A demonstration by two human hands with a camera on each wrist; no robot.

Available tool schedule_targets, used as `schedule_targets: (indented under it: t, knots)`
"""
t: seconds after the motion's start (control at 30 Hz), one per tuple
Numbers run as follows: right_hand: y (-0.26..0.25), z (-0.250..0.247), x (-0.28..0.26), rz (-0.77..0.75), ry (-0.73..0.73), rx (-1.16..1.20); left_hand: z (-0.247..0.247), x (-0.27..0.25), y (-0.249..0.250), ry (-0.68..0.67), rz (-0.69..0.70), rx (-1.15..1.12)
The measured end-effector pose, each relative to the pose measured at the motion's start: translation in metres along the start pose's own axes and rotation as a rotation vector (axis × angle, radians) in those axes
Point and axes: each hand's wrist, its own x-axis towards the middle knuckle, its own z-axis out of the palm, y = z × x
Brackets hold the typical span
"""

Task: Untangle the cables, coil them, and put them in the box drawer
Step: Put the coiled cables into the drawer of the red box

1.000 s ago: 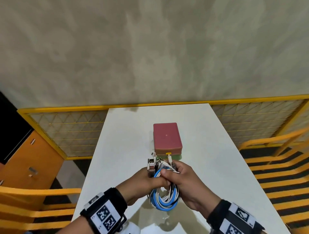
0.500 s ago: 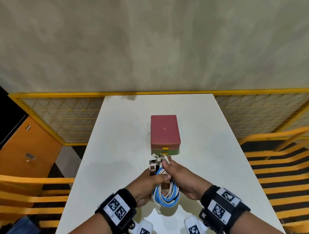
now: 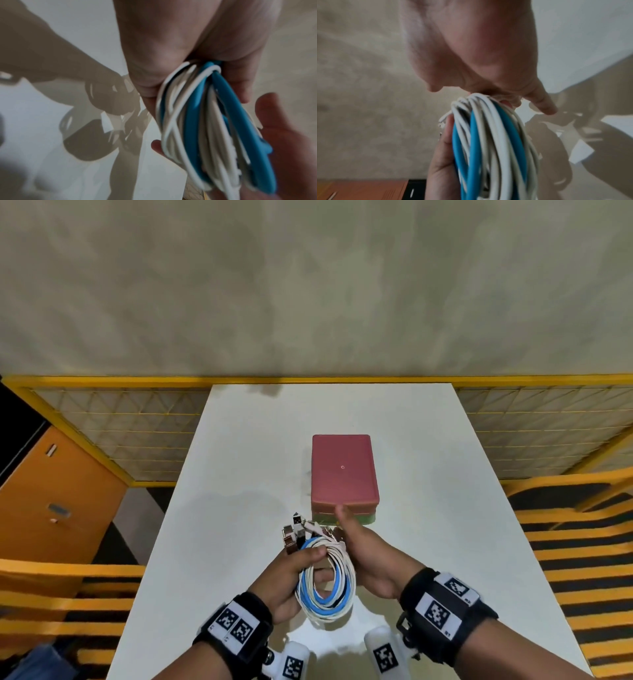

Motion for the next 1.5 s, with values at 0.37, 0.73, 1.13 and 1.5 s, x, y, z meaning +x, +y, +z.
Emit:
schedule_targets:
  t: [0.37,0.73,1.13,1.5]
  knots:
    - [0.007,-0.021,0.041,0.013,0.433,0.287,-0.027,0.003,0.016,0.055,-0.015,-0.083]
    - [0.017,-0.015,0.052,-0.046,0.495,0.323,-0.022,-0.013,0.023,0.029,-0.019,-0.102]
    - [0.075,-0.018,0.014,0.027,0.391,0.172,-0.015,-0.004,0.030,0.071,-0.027,-0.089]
    - [0.073,-0.013,-0.005,0.106,0.283,0.036,0.013,0.018,0.031,0.078,-0.122,0.098]
